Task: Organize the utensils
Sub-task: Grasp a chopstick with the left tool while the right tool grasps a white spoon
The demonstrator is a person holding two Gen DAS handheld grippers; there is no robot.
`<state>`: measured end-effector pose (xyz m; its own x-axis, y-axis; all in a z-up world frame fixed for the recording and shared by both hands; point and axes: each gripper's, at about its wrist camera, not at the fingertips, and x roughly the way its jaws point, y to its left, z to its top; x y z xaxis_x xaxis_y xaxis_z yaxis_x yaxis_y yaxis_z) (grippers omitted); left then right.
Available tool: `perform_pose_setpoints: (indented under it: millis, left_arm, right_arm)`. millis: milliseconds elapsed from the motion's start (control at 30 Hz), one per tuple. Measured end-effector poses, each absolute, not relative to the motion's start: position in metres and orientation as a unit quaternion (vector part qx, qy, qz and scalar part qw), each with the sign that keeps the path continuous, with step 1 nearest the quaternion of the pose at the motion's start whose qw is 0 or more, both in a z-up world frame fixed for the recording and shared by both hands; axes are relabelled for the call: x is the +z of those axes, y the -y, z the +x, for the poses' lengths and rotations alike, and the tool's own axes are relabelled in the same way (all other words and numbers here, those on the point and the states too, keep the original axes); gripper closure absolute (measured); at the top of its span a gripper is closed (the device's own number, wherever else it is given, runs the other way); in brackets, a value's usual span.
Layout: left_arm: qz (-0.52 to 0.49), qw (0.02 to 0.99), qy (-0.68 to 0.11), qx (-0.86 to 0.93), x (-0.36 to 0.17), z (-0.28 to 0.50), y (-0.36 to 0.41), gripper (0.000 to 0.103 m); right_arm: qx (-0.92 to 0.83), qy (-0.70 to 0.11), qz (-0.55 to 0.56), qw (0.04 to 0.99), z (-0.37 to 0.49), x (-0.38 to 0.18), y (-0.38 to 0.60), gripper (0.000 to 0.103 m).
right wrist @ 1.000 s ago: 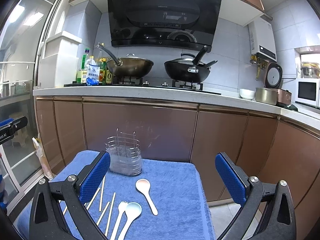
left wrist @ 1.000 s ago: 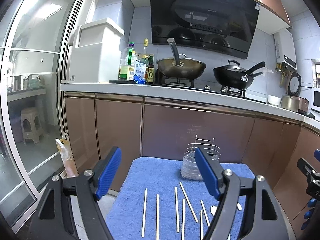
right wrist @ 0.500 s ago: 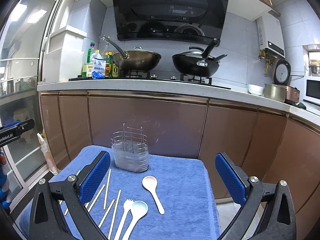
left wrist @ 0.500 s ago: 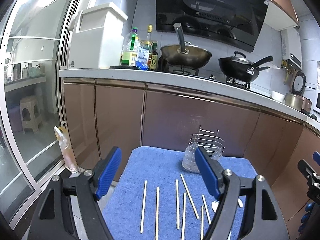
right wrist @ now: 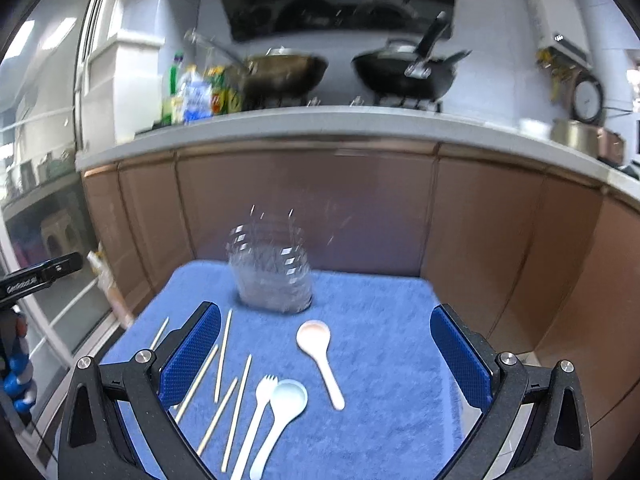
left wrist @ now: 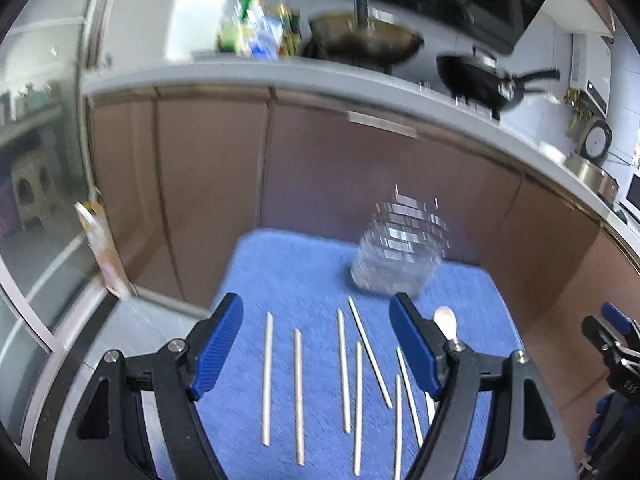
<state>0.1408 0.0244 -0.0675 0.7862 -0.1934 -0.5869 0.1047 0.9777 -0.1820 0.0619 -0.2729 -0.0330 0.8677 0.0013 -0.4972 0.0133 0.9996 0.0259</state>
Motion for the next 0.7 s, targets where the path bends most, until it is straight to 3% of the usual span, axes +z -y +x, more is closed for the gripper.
perform_pose_setpoints:
  millis: [200, 367, 467, 700]
  left_arm:
    - [-0.049, 0.905, -0.406, -0.113, -0.116, 0.185, 0.004, 0.030]
    - [-0.027, 0.870, -0.471, -0.143, -0.152, 0.227, 0.032, 0.034]
    - [-0.021, 0.851, -0.503, -0.148, -0.170, 0.251, 0.044, 0.046]
    - [-0.021, 0.810, -0.573, -0.128, -0.207, 0.298, 0.056, 0.070]
  right_arm:
    - [0.046, -0.330, -0.021, 0.943, 0.103, -0.070, 0.275, 0.002]
    - [0.113, -0.411, -0.019, 0.905, 0.162, -0.111, 0.285, 0.020]
    - [0.147, -0.461, -0.029, 0.874, 0.203, -0.141, 0.288, 0.029]
    - [0.209, -0.533, -0.037, 0.819, 0.270, -0.190, 0.293, 0.040]
